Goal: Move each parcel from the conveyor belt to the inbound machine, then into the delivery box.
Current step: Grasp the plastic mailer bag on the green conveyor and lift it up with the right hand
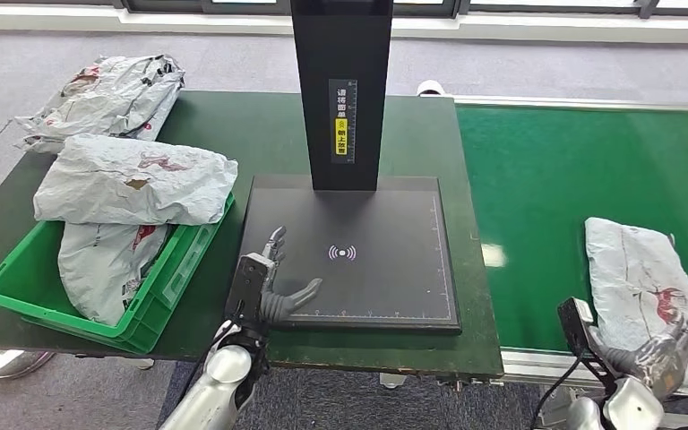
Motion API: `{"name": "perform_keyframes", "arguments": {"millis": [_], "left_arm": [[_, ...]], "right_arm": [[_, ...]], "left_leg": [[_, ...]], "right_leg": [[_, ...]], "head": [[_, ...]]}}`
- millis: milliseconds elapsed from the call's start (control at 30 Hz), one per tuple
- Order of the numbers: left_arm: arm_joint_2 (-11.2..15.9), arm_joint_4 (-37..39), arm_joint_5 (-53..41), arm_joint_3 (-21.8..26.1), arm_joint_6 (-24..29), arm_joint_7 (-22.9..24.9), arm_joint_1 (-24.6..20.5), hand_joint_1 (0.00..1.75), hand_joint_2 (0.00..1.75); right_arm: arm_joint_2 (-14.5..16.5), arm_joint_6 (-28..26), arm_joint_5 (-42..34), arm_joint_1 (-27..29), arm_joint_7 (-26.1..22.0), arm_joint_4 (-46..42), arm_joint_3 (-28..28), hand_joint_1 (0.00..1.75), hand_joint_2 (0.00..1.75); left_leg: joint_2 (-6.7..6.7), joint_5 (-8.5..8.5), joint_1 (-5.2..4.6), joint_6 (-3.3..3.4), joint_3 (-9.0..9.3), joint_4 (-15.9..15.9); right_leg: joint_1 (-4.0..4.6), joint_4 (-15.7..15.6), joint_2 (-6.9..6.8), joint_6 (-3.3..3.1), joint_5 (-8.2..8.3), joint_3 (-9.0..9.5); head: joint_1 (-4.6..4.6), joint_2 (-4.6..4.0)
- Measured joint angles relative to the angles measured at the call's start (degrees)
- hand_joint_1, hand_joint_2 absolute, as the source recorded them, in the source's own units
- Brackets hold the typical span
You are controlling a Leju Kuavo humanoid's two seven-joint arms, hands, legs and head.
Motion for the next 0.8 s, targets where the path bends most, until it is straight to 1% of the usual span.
{"name": "perform_keyframes", "arguments": {"millis": [100, 300, 533, 633, 800], "left_arm": [[-0.37, 0.35, -0.02, 0.0, -0.12, 0.07, -0.54, 0.0, 1.75], [-0.77, 1.16, -0.37, -0.01, -0.18, 0.33, -1.12, 0.0, 1.75], [-0.89, 1.98, -0.37, -0.01, -0.26, 0.34, -1.42, 0.0, 1.75], [-0.95, 2.41, -0.37, -0.01, -0.77, 0.34, -1.88, 0.0, 1.75], [-1.22, 4.17, -0.33, -0.01, -1.6, 0.38, -4.09, 0.0, 1.75]], "right_arm": [[0.39, 0.38, 1.47, -2.3, 0.35, 2.34, 1.25, 0.0, 1.75], [1.03, 2.96, 4.01, -5.1, 3.79, 6.87, 3.14, 0.0, 1.75], [1.08, 4.62, 4.63, -6.16, 4.81, 9.69, 3.22, 0.0, 1.75], [1.04, 7.55, 5.11, -6.65, 5.49, 10.98, 3.22, 0.0, 1.75], [0.4, 13.33, 6.01, -8.42, 6.9, 15.27, 3.22, 0.0, 1.75]], "left_leg": [[-0.01, 0.02, 0.0, 0.0, 0.01, 0.0], [-0.04, 0.02, 0.0, -0.01, 0.01, 0.0], [-0.04, 0.01, 0.0, 0.0, 0.0, 0.0], [-0.03, 0.01, 0.0, 0.0, 0.0, 0.0], [-0.02, 0.03, 0.0, 0.01, 0.03, 0.01]], "right_leg": [[0.0, 0.0, 0.0, -0.01, 0.01, 0.01], [0.01, 0.0, -0.01, -0.01, 0.01, 0.0], [0.0, 0.0, -0.01, 0.0, 0.0, 0.0], [0.0, 0.0, -0.01, 0.0, 0.0, 0.0], [0.0, 0.0, -0.01, 0.0, 0.02, 0.0]], "head": [[0.0, 0.0], [0.0, -0.01], [0.0, -0.01], [0.0, -0.01], [0.0, -0.01]]}}
